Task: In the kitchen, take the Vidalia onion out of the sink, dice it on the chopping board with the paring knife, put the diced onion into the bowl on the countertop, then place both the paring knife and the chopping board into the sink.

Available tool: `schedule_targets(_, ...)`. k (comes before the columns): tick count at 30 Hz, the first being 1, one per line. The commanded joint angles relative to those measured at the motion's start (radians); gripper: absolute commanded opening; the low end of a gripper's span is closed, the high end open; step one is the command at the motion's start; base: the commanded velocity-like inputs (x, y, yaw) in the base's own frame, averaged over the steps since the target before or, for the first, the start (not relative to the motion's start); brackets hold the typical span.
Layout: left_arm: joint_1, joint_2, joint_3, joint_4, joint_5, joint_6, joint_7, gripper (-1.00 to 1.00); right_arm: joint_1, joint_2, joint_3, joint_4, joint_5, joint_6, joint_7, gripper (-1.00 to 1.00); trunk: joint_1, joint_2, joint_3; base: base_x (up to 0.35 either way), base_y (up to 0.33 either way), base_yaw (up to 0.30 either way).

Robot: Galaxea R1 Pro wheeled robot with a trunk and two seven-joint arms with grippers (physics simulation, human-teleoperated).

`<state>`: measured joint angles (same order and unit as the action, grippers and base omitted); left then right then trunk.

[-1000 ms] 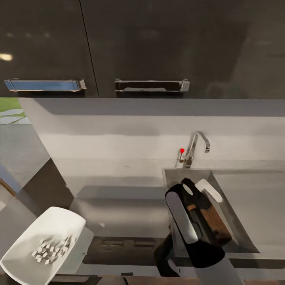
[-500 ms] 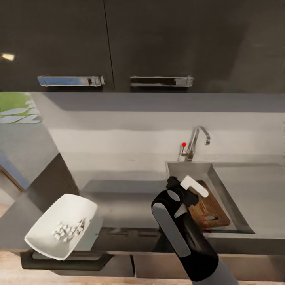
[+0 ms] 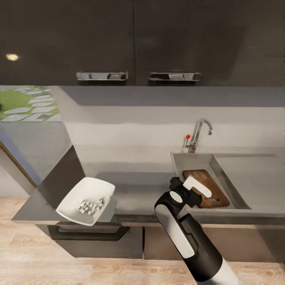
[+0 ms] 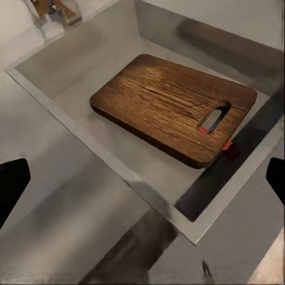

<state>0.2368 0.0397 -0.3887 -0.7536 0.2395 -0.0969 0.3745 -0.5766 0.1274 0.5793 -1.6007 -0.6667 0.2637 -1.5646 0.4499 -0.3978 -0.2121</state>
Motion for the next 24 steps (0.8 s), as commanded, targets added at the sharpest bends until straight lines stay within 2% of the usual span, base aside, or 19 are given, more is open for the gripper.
schedule_targets(1, -0.001, 0.002, -0.007, -0.001, 0.011, -0.004, 0.007, 1.0, -0.001, 0.0, 0.001, -0.001, -0.005, 0.01, -0.006, 1.0, 0.0, -0.002, -0.002, -0.292, 0.172, 0.0)
schedule_targets(9, -0.001, 0.002, -0.007, -0.001, 0.011, -0.004, 0.007, 1.0, 0.0, -0.019, 0.002, -0.001, -0.005, 0.005, -0.006, 1.0, 0.0, -0.002, -0.002, -0.292, 0.172, 0.0)
schedule_targets(15, -0.001, 0.002, -0.007, -0.001, 0.011, -0.004, 0.007, 1.0, 0.001, -0.023, 0.002, -0.001, -0.005, 0.005, -0.006, 1.0, 0.0, -0.002, -0.002, -0.292, 0.166, 0.0)
schedule_targets(19, -0.001, 0.002, -0.007, 0.0, 0.011, -0.004, 0.007, 1.0, 0.002, -0.026, 0.002, -0.001, -0.005, 0.005, -0.006, 1.0, 0.0, -0.002, -0.002, -0.292, 0.042, 0.0)
schedule_targets(24, -0.001, 0.002, -0.007, 0.0, 0.011, -0.004, 0.007, 1.0, 0.003, -0.048, 0.002, -0.001, -0.006, -0.016, -0.006, 1.0, 0.0, -0.002, -0.002, -0.294, 0.002, 0.0)
